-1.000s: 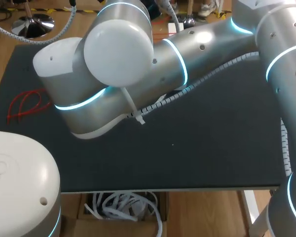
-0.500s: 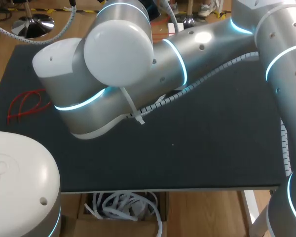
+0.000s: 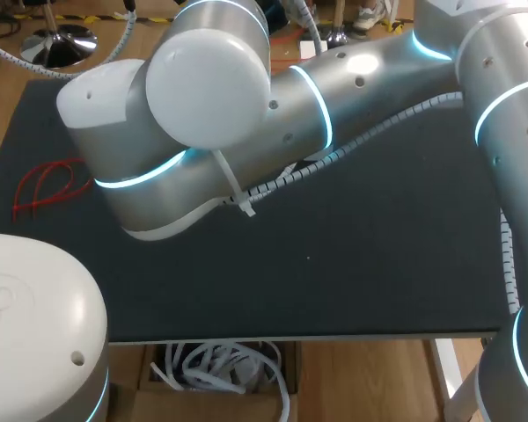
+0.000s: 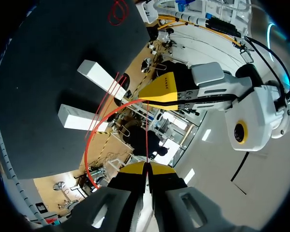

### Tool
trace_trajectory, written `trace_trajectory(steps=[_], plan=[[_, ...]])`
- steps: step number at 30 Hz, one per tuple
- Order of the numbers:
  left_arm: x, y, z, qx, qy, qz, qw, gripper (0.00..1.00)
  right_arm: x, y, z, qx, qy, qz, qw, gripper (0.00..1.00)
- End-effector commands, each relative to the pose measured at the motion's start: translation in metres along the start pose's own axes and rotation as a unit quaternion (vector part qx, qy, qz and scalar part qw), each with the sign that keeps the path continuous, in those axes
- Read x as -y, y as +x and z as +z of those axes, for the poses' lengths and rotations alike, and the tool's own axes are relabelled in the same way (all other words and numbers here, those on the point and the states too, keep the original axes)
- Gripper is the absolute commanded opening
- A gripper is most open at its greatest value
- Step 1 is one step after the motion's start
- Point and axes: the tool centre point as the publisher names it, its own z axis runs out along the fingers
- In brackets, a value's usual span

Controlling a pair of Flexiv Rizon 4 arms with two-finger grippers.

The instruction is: Grab the tape and strap the tape.

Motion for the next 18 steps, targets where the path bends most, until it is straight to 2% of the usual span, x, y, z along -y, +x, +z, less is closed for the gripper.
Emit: trace_trajectory(steps=[1, 18], plan=[[0.0005, 0.0002, -0.0006, 0.000, -0.001, -0.001, 1.000, 0.00, 0.0022, -0.0008, -0.0009, 0.000, -0.004, 0.001, 1.000, 0.00], [0.0005, 0.0002, -0.0006, 0.000, -0.001, -0.001, 1.000, 0.00, -0.0060, 0.0010, -0.0005, 0.001, -0.010, 0.004, 1.000, 0.00]])
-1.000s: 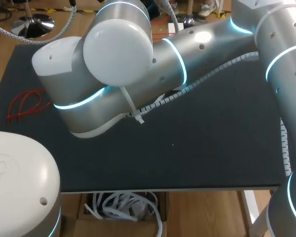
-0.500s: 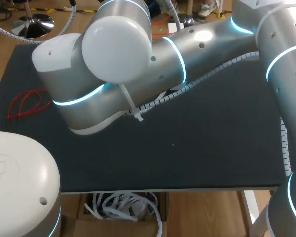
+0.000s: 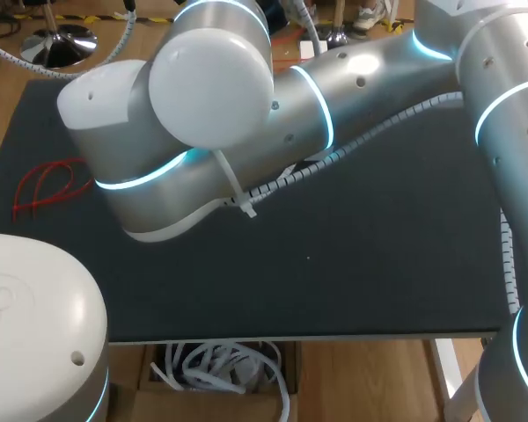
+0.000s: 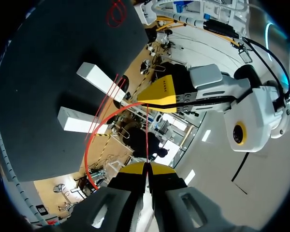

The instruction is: Grab the tape and strap the tape.

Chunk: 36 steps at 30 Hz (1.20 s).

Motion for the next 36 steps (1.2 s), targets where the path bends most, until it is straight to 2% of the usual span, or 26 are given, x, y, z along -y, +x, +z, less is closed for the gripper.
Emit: trace_trajectory(steps=[1, 36], plan=[[0.001, 0.000, -0.001, 0.000, -0.001, -0.001, 1.000, 0.00, -0.003, 0.001, 0.000, -0.001, -0.002, -0.002, 1.000, 0.00], [0.001, 0.000, -0.001, 0.000, -0.001, -0.001, 1.000, 0.00, -0.032, 0.000, 0.003, 0.004, -0.023, -0.006, 1.000, 0.00]])
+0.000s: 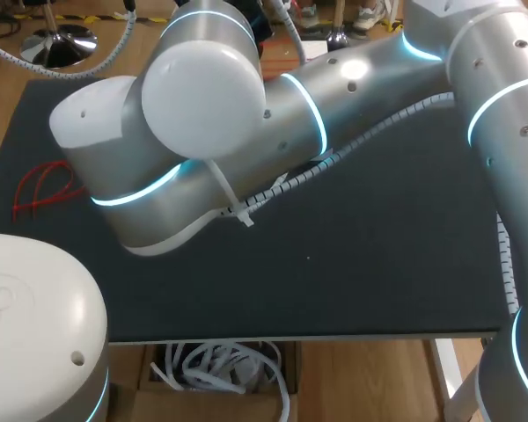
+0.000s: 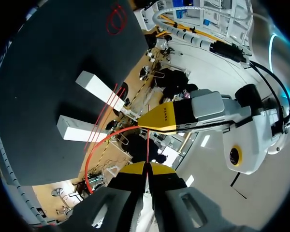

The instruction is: Grab the tape and strap the tape.

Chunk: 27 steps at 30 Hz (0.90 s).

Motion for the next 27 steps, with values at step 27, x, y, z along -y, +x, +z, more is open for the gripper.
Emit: trace_trajectory(steps=[27], plan=[[0.001, 0.000, -0.001, 0.000, -0.001, 0.000, 1.000, 0.00, -0.015, -0.003, 0.007, 0.000, -0.007, -0.007, 1.000, 0.00]])
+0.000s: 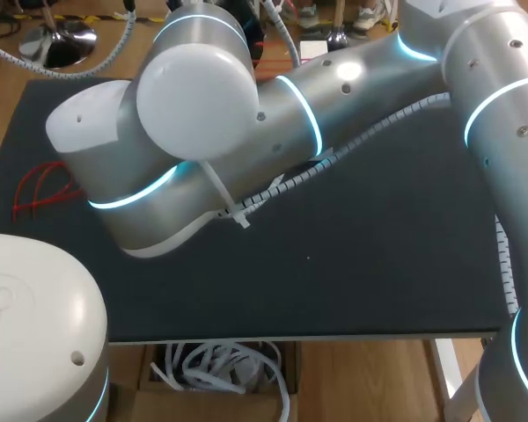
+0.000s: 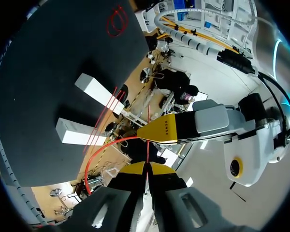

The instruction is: Grab the tape and strap the tape.

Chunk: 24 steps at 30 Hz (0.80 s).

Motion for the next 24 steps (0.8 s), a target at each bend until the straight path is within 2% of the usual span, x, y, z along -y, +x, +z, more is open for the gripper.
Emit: trace_trajectory(steps=[1, 3, 5, 8, 10, 12, 14, 16, 21, 24], plan=[[0.001, 0.000, 0.000, 0.000, -0.001, 0.000, 1.000, 0.00, -0.001, -0.001, 0.000, -0.002, 0.002, -0.002, 1.000, 0.00], [0.001, 0.000, 0.000, 0.000, -0.001, 0.000, 1.000, 0.00, 0.000, -0.001, 0.000, -0.005, 0.004, -0.003, 1.000, 0.00], [0.001, 0.000, 0.000, 0.000, -0.001, 0.000, 1.000, 0.00, 0.001, -0.001, -0.001, -0.007, 0.004, -0.003, 1.000, 0.20], [0.001, 0.000, 0.000, 0.000, -0.001, 0.000, 1.000, 0.00, 0.005, -0.004, -0.007, -0.007, 0.004, 0.003, 1.000, 0.25], [0.001, 0.000, 0.000, 0.000, -0.001, 0.000, 1.000, 0.00, 0.007, -0.006, -0.011, -0.006, 0.002, 0.007, 1.000, 0.38], [0.001, 0.000, 0.000, 0.000, -0.001, 0.000, 1.000, 0.00, 0.011, -0.007, -0.016, -0.005, 0.001, 0.012, 1.000, 0.31], [0.001, 0.000, 0.000, 0.000, -0.001, 0.000, 1.000, 0.00, 0.018, -0.010, -0.023, -0.004, 0.000, 0.017, 1.000, 0.30], [0.001, 0.000, 0.000, 0.000, -0.001, 0.000, 1.000, 0.00, 0.028, -0.013, -0.030, -0.002, -0.001, 0.022, 1.000, 0.20], [0.001, 0.000, 0.000, 0.000, -0.001, 0.000, 1.000, 0.00, 0.061, -0.019, -0.044, 0.003, 0.011, 0.035, 0.999, 0.21], [0.001, 0.000, 0.000, 0.000, -0.001, 0.000, 1.000, 0.00, 0.084, -0.021, -0.050, 0.003, 0.022, 0.044, 0.999, 0.32]])
